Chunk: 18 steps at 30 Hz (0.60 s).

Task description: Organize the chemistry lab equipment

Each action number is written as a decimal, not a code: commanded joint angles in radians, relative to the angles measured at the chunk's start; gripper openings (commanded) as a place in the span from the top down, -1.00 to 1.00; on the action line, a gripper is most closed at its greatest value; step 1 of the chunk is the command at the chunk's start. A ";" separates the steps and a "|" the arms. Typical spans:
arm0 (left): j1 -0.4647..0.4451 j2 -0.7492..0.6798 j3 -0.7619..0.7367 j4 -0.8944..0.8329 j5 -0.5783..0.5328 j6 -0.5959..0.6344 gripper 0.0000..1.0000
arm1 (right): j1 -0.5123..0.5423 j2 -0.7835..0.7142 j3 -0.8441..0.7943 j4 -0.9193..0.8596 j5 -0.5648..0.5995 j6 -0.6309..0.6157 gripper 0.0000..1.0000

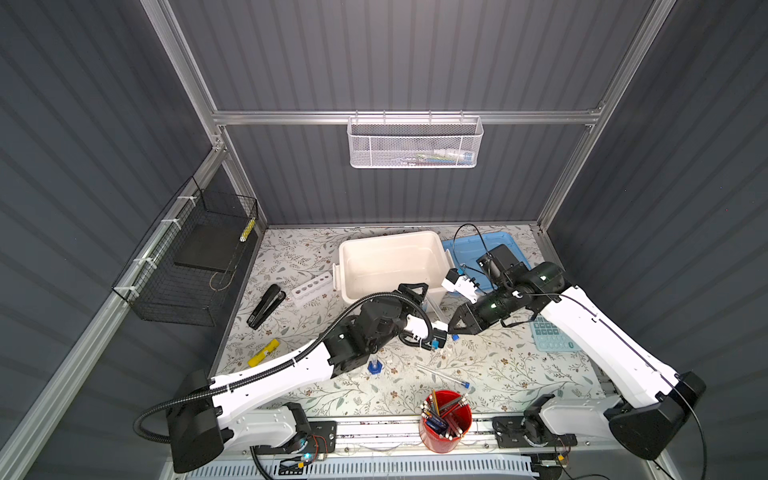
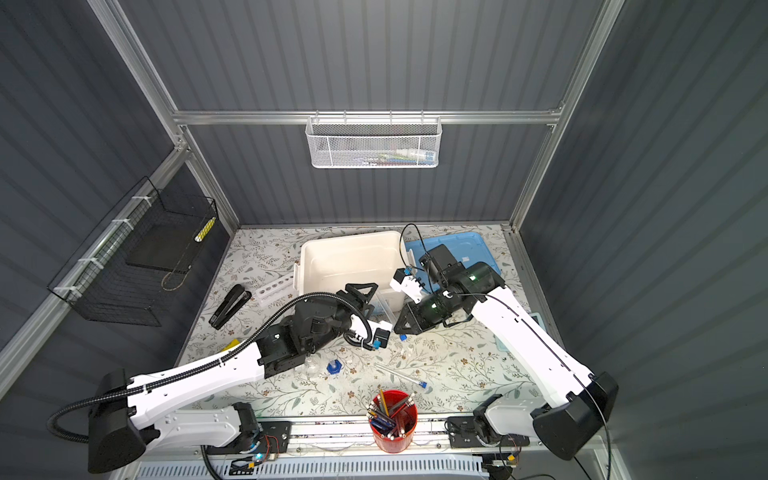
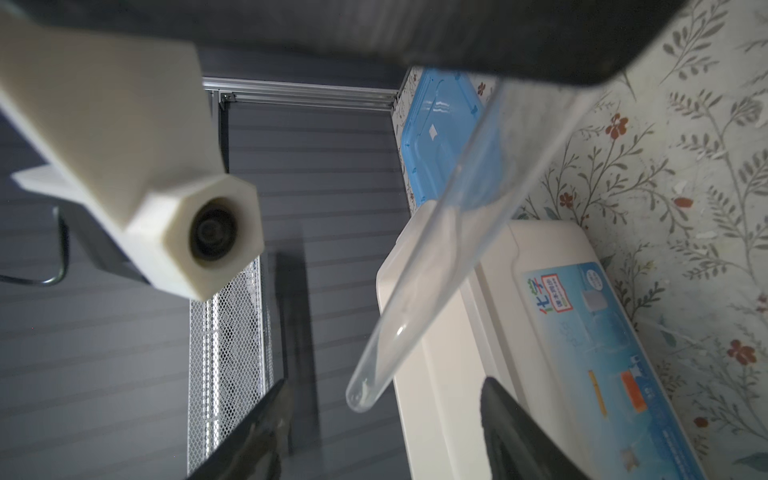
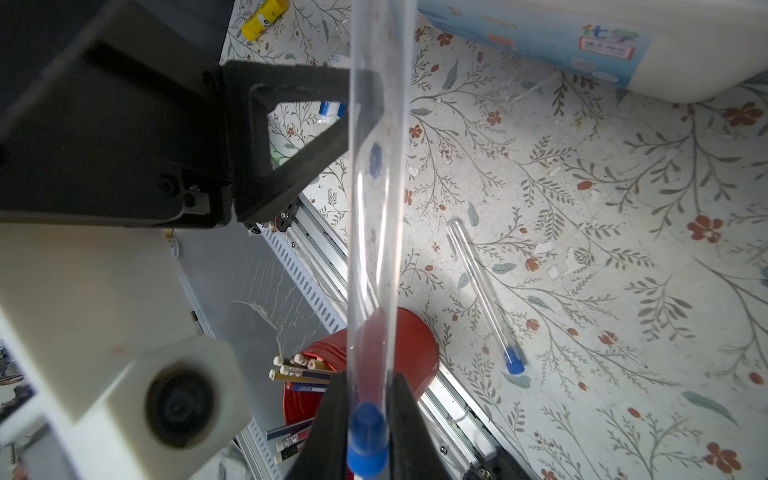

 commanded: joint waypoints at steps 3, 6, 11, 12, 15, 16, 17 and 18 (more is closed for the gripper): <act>-0.006 -0.048 0.017 -0.067 0.077 -0.065 -0.40 | 0.008 -0.006 0.020 -0.039 -0.034 -0.054 0.67; -0.006 -0.045 0.018 -0.086 0.083 -0.066 -0.34 | 0.013 -0.006 0.026 -0.045 -0.039 -0.067 0.67; -0.006 -0.036 0.014 -0.096 0.080 -0.065 -0.27 | 0.023 0.006 0.041 -0.056 -0.017 -0.079 0.66; -0.006 -0.033 0.013 -0.096 0.078 -0.065 -0.26 | 0.026 0.008 0.041 -0.056 -0.011 -0.079 0.66; -0.006 -0.026 0.003 -0.090 0.069 -0.067 -0.25 | 0.041 0.015 0.044 -0.061 0.013 -0.082 0.66; -0.006 -0.022 0.002 -0.087 0.066 -0.073 -0.24 | 0.047 0.017 0.045 -0.064 0.028 -0.086 0.66; -0.006 -0.019 0.000 -0.080 0.065 -0.077 -0.24 | 0.053 0.023 0.047 -0.065 0.046 -0.088 0.66; -0.006 -0.016 -0.001 -0.075 0.064 -0.078 -0.24 | 0.056 0.028 0.047 -0.069 0.066 -0.090 0.67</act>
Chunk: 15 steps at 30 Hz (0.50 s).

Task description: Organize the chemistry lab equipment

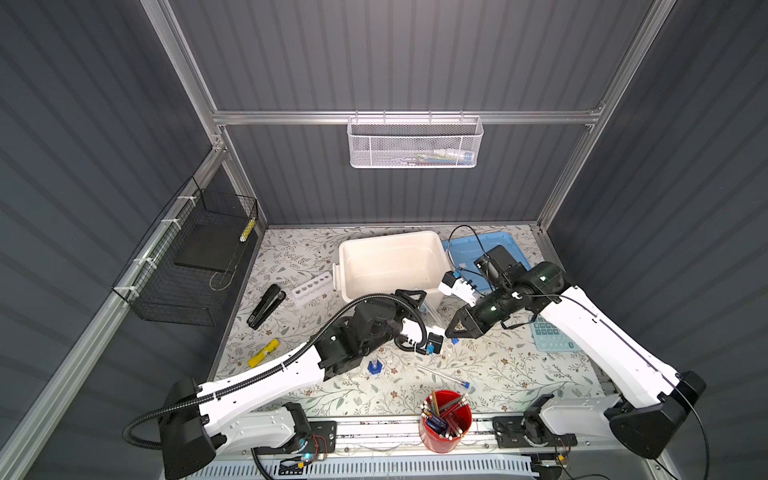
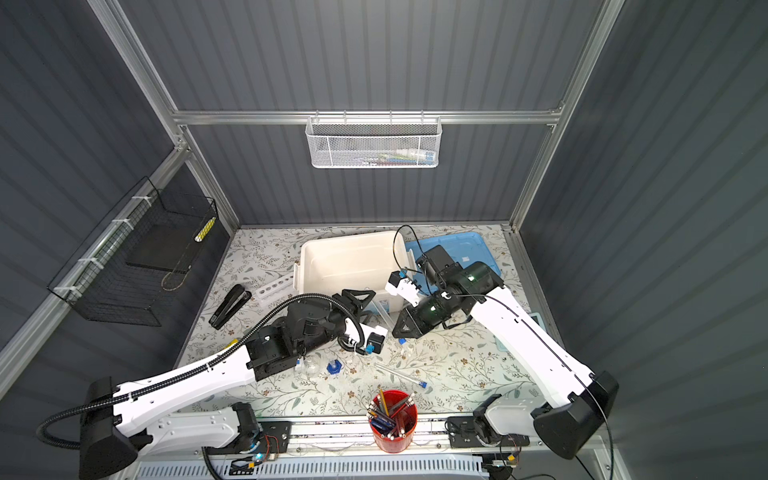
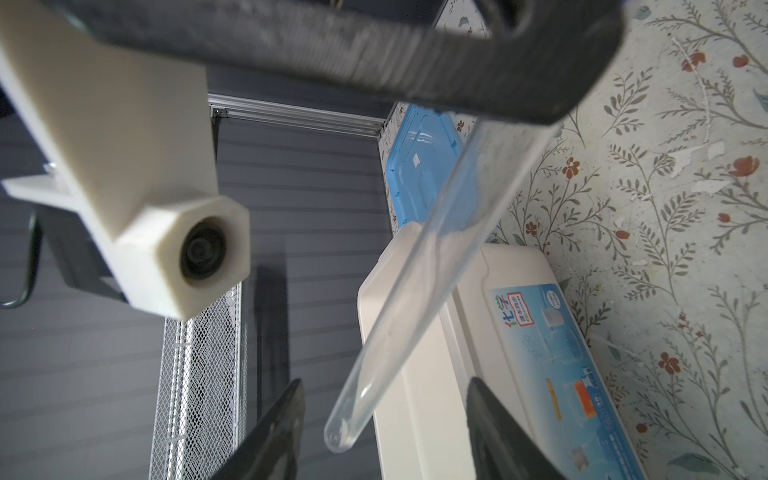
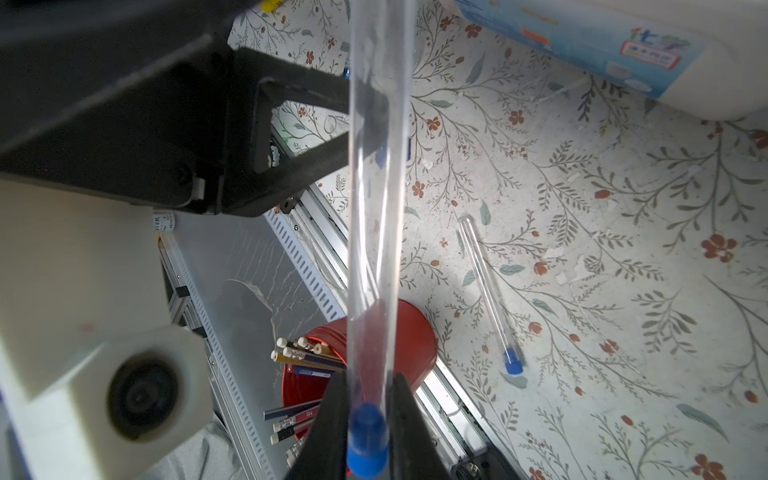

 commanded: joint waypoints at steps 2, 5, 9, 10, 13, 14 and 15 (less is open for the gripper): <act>-0.006 0.018 -0.003 0.006 0.003 -0.014 -0.23 | 0.025 0.030 0.027 -0.041 0.082 -0.031 0.68; -0.006 0.017 -0.001 -0.002 -0.004 -0.009 -0.22 | 0.041 0.041 0.043 -0.056 0.112 -0.043 0.68; -0.006 0.017 -0.007 -0.006 -0.003 -0.012 -0.15 | 0.052 0.056 0.063 -0.070 0.117 -0.050 0.68; -0.006 0.018 -0.010 -0.006 -0.003 -0.013 -0.14 | 0.056 0.060 0.067 -0.071 0.115 -0.051 0.68; -0.006 0.016 -0.015 -0.012 -0.005 -0.017 -0.08 | 0.066 0.065 0.068 -0.076 0.125 -0.053 0.68; -0.006 0.015 -0.016 -0.013 -0.006 -0.018 -0.06 | 0.068 0.065 0.068 -0.078 0.125 -0.054 0.68; -0.006 0.014 -0.017 -0.014 -0.004 -0.018 -0.04 | 0.069 0.065 0.068 -0.079 0.124 -0.054 0.68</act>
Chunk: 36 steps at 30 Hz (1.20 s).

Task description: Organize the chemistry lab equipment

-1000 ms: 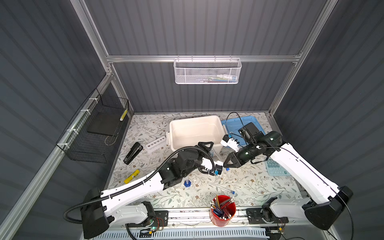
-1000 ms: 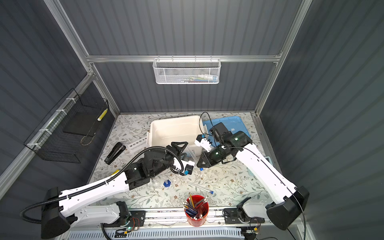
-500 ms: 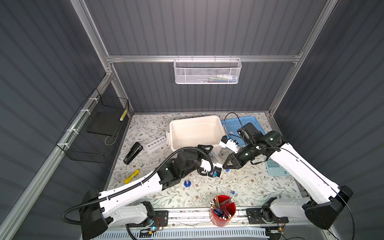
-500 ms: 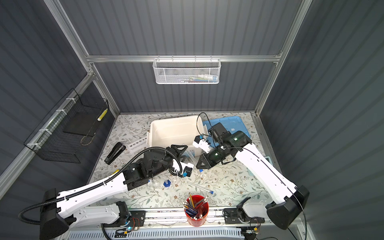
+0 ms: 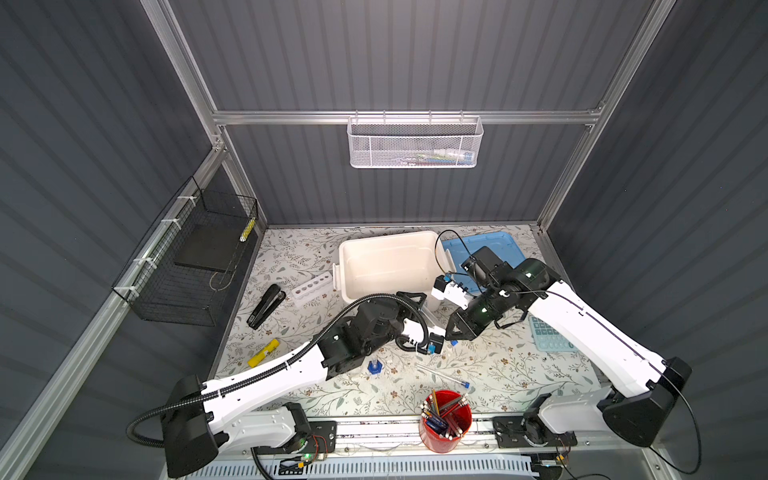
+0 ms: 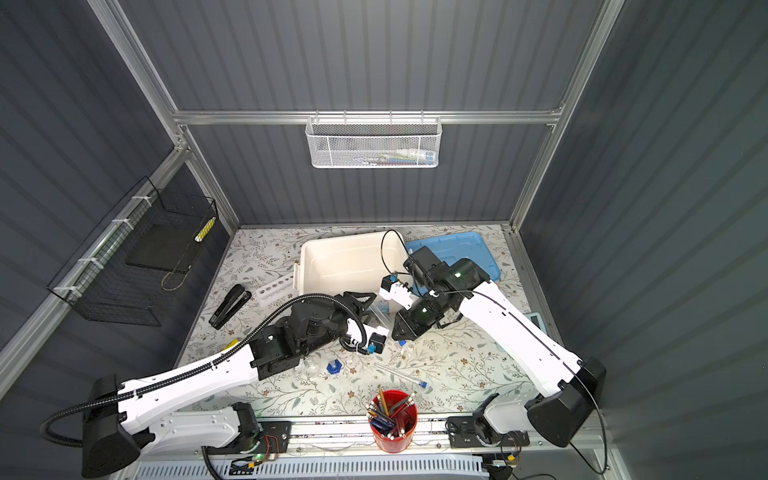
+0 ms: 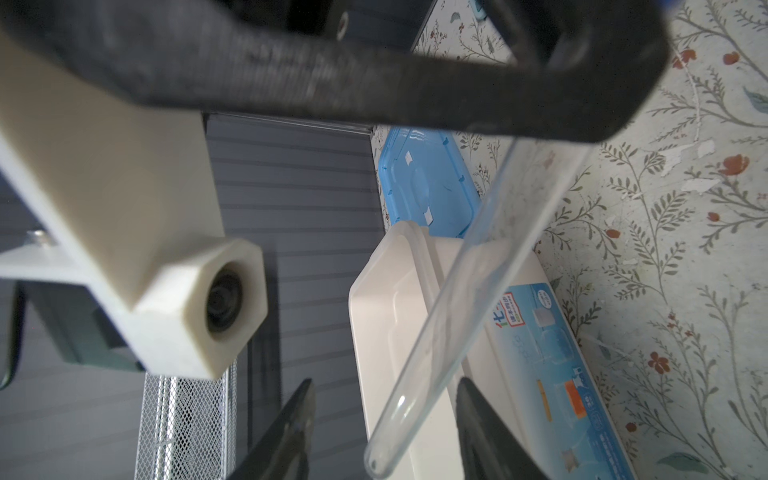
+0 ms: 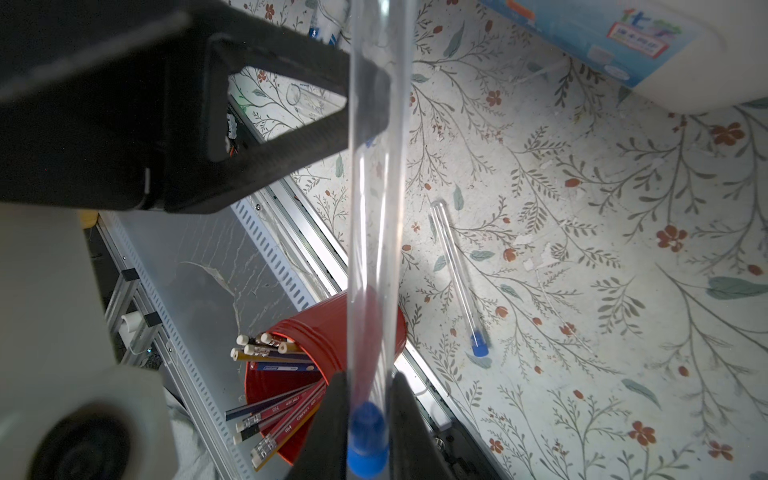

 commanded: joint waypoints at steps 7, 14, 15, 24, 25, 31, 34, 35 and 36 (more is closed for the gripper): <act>-0.006 0.004 -0.015 -0.017 0.001 -0.005 0.01 | 0.016 0.005 0.033 -0.044 0.019 -0.021 0.68; -0.006 0.001 -0.013 -0.025 0.006 -0.005 0.08 | 0.029 0.019 0.032 -0.044 0.032 -0.023 0.68; -0.006 -0.002 -0.016 -0.024 0.009 -0.004 0.08 | 0.030 0.022 0.032 -0.041 0.030 -0.022 0.68; -0.006 -0.018 -0.030 -0.023 0.017 -0.003 0.50 | 0.039 0.043 0.058 -0.050 0.032 -0.024 0.69; -0.006 -0.019 -0.032 -0.019 0.017 -0.003 0.51 | 0.041 0.043 0.056 -0.052 0.032 -0.023 0.69; -0.007 -0.021 -0.040 -0.011 0.017 -0.006 0.50 | 0.042 0.039 0.055 -0.055 0.038 -0.023 0.69; -0.007 -0.020 -0.039 -0.013 0.013 -0.006 0.56 | 0.041 0.033 0.061 -0.055 0.046 -0.021 0.69; -0.006 -0.019 -0.039 -0.015 0.011 -0.006 0.57 | 0.041 0.031 0.063 -0.053 0.053 -0.019 0.68; -0.007 -0.020 -0.039 -0.016 0.010 -0.009 0.58 | 0.041 0.028 0.066 -0.052 0.061 -0.016 0.67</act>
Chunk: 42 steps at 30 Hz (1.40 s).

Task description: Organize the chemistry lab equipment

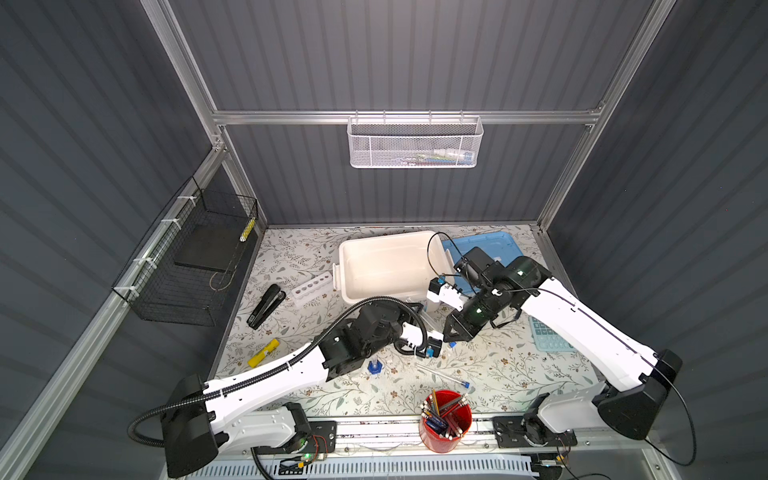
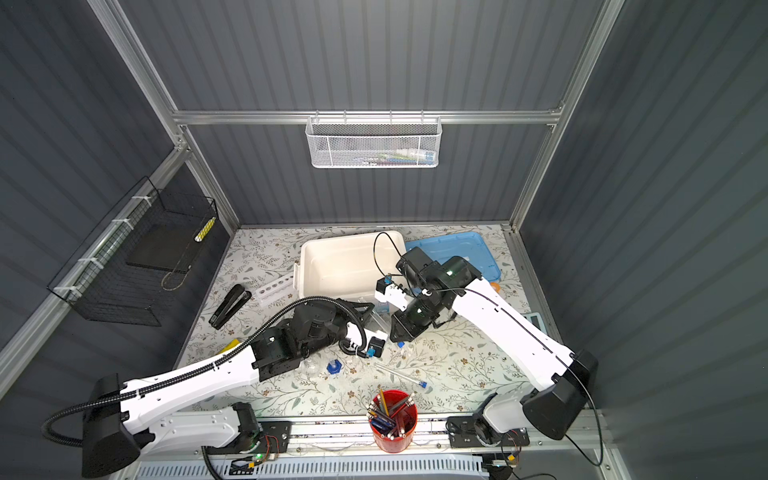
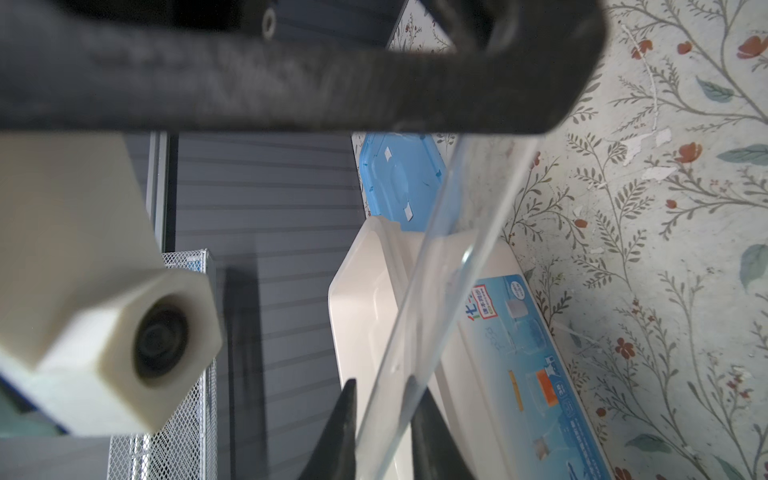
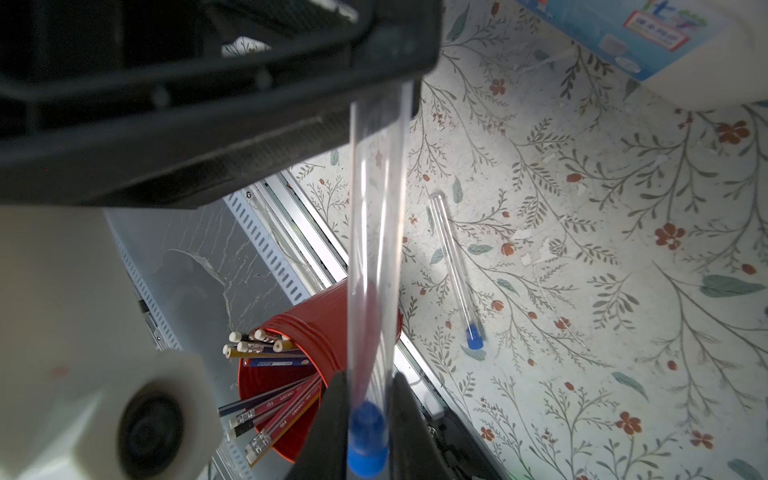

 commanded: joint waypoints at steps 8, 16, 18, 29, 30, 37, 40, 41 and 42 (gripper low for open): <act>-0.006 -0.021 -0.013 0.012 0.008 -0.018 0.67 | 0.003 -0.051 0.023 0.010 0.043 0.020 0.58; -0.006 -0.024 -0.009 0.014 0.006 -0.041 0.85 | 0.000 -0.071 0.000 0.040 0.034 0.040 0.49; -0.006 -0.023 -0.011 0.014 0.003 -0.044 0.89 | -0.003 -0.075 -0.004 0.044 0.037 0.044 0.45; -0.006 -0.006 0.001 0.008 -0.045 -0.145 0.99 | -0.088 -0.150 0.025 0.064 0.020 0.069 0.26; -0.005 -0.003 0.005 0.008 -0.050 -0.165 1.00 | -0.104 -0.164 0.030 0.070 0.024 0.074 0.21; 0.015 -0.025 0.008 0.052 -0.028 -0.376 1.00 | -0.198 -0.315 -0.023 0.219 0.081 0.151 0.02; 0.039 -0.040 0.017 0.075 0.012 -0.502 1.00 | -0.198 -0.437 -0.136 0.398 0.150 0.204 -0.07; 0.049 -0.046 0.019 0.086 0.030 -0.551 1.00 | -0.200 -0.485 -0.185 0.466 0.175 0.223 -0.14; 0.061 -0.052 0.021 0.095 0.050 -0.591 1.00 | -0.201 -0.519 -0.225 0.518 0.193 0.238 -0.18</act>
